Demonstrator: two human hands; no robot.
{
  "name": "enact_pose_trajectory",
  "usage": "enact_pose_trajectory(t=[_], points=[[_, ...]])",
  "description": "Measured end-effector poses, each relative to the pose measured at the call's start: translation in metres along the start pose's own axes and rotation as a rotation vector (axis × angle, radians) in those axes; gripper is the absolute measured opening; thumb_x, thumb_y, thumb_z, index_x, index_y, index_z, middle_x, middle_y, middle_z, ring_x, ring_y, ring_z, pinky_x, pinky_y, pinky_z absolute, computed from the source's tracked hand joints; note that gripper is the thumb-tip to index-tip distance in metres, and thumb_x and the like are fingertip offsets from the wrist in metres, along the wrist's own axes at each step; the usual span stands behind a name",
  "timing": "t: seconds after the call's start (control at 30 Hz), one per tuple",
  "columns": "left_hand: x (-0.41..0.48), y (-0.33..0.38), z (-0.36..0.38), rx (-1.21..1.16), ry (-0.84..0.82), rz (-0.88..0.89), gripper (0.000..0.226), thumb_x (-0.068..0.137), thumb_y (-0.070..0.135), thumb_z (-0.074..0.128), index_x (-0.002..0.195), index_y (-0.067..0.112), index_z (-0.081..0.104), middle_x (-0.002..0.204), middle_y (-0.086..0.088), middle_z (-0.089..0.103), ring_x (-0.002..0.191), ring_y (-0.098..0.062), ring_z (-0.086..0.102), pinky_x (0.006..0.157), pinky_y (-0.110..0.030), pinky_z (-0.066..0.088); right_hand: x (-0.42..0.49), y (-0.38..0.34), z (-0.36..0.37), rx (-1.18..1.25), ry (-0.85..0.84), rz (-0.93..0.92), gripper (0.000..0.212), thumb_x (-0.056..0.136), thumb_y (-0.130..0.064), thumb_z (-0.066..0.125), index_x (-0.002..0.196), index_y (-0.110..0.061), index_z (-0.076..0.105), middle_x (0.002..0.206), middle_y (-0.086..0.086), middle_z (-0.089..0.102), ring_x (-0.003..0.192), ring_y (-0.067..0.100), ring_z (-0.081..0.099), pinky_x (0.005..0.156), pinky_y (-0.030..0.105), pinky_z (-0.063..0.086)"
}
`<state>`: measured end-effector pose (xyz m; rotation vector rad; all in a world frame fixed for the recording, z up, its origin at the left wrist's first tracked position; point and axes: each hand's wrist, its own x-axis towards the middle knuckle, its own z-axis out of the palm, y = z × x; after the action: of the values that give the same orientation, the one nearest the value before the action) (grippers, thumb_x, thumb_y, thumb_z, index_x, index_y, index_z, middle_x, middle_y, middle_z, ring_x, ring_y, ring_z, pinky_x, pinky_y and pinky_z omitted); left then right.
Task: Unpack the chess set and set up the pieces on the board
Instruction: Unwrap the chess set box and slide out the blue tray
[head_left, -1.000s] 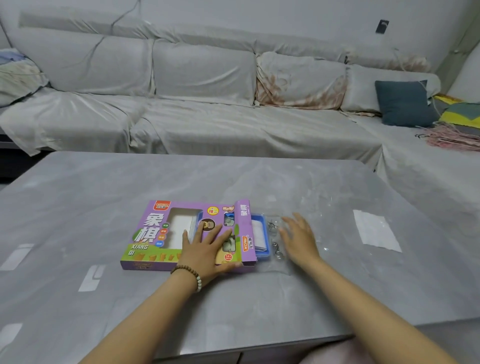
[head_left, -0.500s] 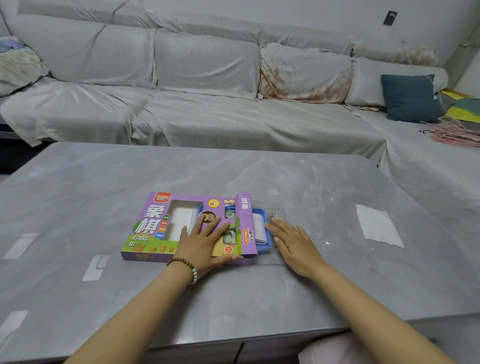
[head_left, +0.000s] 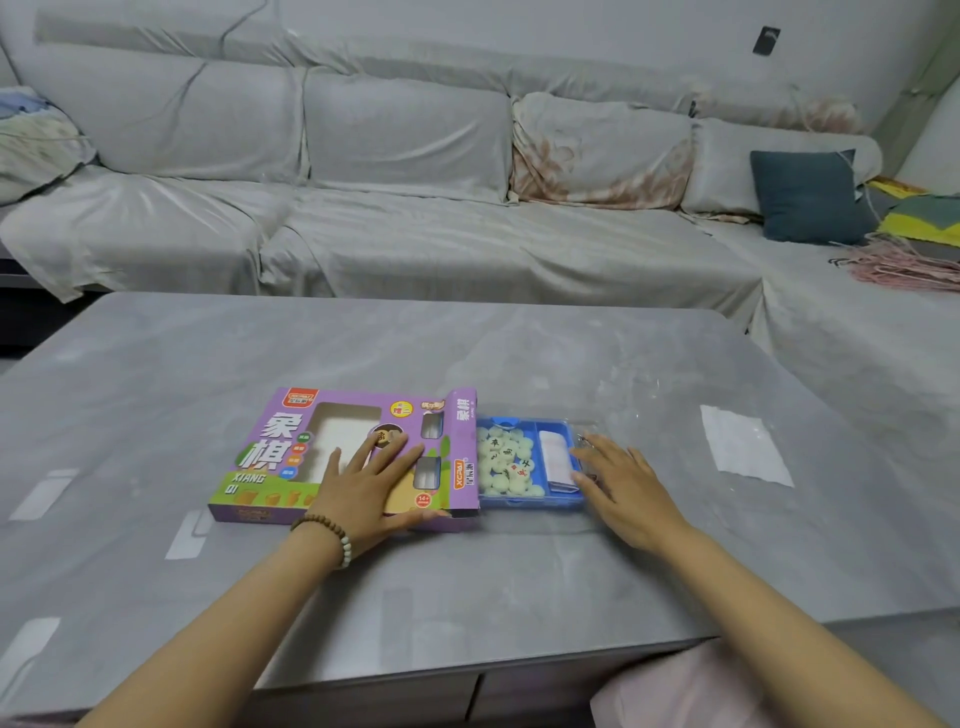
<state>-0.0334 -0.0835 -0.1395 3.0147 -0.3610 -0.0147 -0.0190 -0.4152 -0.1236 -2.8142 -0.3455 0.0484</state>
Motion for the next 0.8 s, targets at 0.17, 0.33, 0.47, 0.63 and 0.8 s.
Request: enact_pose_trajectory(t=[0.17,0.33,0.47,0.63,0.8], points=[[-0.001,0.012,-0.010,-0.037,0.006,0.002,0.123,0.039,0.095,-0.017,0.146,0.040,0.004,0.156,0.012,0.004,0.145,-0.017,-0.004,0.113,-0.050,-0.007,0.013,-0.053,0.019,0.000,-0.117,-0.176,0.053,0.098,-0.051,0.030,0.148,-0.037,0.019,0.158,-0.015,0.006,0.145,0.005,-0.002,0.118,0.031,-0.006],[0.001,0.009,0.004,-0.037,0.022,-0.016,0.118,0.041,0.093,-0.020,0.145,0.043,0.003,0.156,0.016,0.000,0.144,-0.014,-0.004,0.113,-0.052,0.002,0.019,-0.061,0.035,-0.038,-0.105,-0.173,0.051,0.098,-0.051,0.027,0.146,-0.044,0.013,0.157,-0.019,0.000,0.141,-0.002,-0.009,0.116,0.033,-0.007],[0.001,0.004,0.006,-0.049,0.014,-0.018,0.117,0.041,0.093,-0.021,0.144,0.045,0.004,0.155,0.018,0.001,0.144,-0.013,-0.004,0.113,-0.052,0.006,0.015,-0.043,0.030,-0.055,-0.096,-0.164,0.065,0.085,-0.073,0.011,0.145,-0.047,0.013,0.155,-0.023,0.000,0.143,0.001,-0.008,0.117,0.033,-0.005],[-0.001,-0.003,0.006,-0.042,0.023,-0.026,0.119,0.040,0.092,-0.022,0.145,0.044,0.006,0.155,0.018,0.002,0.144,-0.014,-0.002,0.114,-0.052,0.004,0.009,-0.027,0.018,-0.041,-0.158,-0.144,0.068,0.081,-0.074,0.003,0.144,-0.049,0.010,0.155,-0.023,-0.002,0.144,0.001,-0.008,0.118,0.034,-0.004],[-0.006,-0.025,-0.002,-0.144,0.123,-0.155,0.114,0.051,0.091,-0.013,0.146,0.035,0.017,0.156,0.009,0.010,0.144,-0.021,0.003,0.115,-0.046,0.002,0.015,-0.081,0.013,0.274,-0.070,-0.054,0.057,0.096,-0.049,0.036,0.148,-0.032,0.021,0.155,-0.013,0.020,0.145,0.007,0.010,0.117,0.030,0.009]])
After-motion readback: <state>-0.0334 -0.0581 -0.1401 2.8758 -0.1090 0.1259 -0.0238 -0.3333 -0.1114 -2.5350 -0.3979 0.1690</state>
